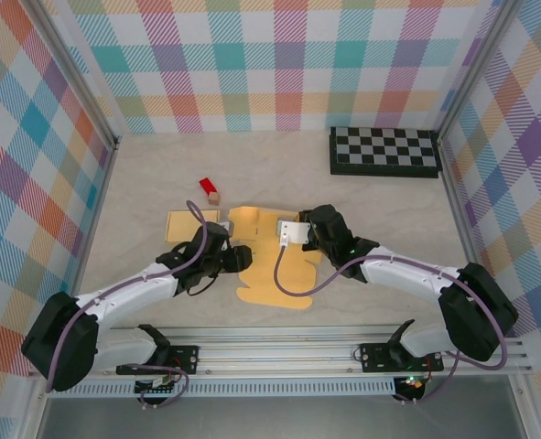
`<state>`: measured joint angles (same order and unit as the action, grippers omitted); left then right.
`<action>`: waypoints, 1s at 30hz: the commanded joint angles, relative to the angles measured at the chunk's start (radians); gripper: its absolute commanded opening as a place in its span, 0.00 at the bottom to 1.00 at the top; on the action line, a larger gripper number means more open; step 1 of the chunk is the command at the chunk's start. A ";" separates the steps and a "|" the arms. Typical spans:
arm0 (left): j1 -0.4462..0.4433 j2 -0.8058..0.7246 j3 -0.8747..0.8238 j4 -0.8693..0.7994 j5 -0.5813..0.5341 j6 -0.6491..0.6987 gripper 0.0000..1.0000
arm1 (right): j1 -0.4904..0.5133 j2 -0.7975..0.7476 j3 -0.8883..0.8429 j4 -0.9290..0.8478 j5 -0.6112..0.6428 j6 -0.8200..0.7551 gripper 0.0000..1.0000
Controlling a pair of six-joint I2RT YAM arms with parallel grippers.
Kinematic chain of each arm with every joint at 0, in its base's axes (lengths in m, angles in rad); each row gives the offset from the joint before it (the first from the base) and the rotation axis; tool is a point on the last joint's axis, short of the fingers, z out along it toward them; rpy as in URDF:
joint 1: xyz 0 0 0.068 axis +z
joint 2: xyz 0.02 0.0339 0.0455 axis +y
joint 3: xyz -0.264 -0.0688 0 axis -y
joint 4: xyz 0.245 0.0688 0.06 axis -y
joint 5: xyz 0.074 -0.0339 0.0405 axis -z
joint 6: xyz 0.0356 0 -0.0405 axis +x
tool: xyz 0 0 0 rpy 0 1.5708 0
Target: Fold the paper box
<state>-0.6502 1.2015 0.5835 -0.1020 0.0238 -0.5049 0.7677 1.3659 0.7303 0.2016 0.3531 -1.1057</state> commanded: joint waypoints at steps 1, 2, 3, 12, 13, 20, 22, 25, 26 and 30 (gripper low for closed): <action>-0.008 0.036 -0.006 0.246 -0.044 0.094 0.58 | 0.001 -0.035 0.005 -0.030 -0.054 0.055 0.00; -0.008 0.059 0.003 0.244 -0.047 0.108 0.59 | 0.001 -0.039 0.003 -0.032 -0.057 0.058 0.00; -0.008 0.087 0.009 0.242 -0.048 0.128 0.60 | 0.001 -0.044 0.001 -0.034 -0.060 0.062 0.00; -0.005 0.183 0.035 0.174 -0.108 0.217 0.67 | -0.005 -0.088 -0.001 -0.078 -0.088 0.078 0.00; -0.005 0.173 0.033 0.159 -0.117 0.227 0.68 | -0.005 -0.093 -0.002 -0.085 -0.091 0.081 0.00; 0.019 0.178 -0.007 0.209 -0.045 0.287 0.77 | -0.006 -0.114 -0.006 -0.096 -0.108 0.093 0.00; 0.018 0.179 -0.003 0.227 -0.011 0.279 0.72 | -0.006 -0.114 -0.003 -0.106 -0.111 0.099 0.00; 0.018 0.141 0.003 0.243 -0.005 0.240 0.64 | -0.005 -0.115 -0.001 -0.107 -0.108 0.107 0.00; 0.018 0.132 0.009 0.237 -0.011 0.229 0.60 | -0.006 -0.117 -0.001 -0.107 -0.108 0.107 0.00; 0.016 0.121 0.048 0.182 -0.045 0.149 0.35 | -0.005 -0.117 0.003 -0.108 -0.102 0.117 0.00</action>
<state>-0.6338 1.3476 0.5880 0.0727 -0.0181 -0.2955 0.7559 1.2675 0.7303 0.0944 0.2852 -1.0206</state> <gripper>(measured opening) 0.373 0.048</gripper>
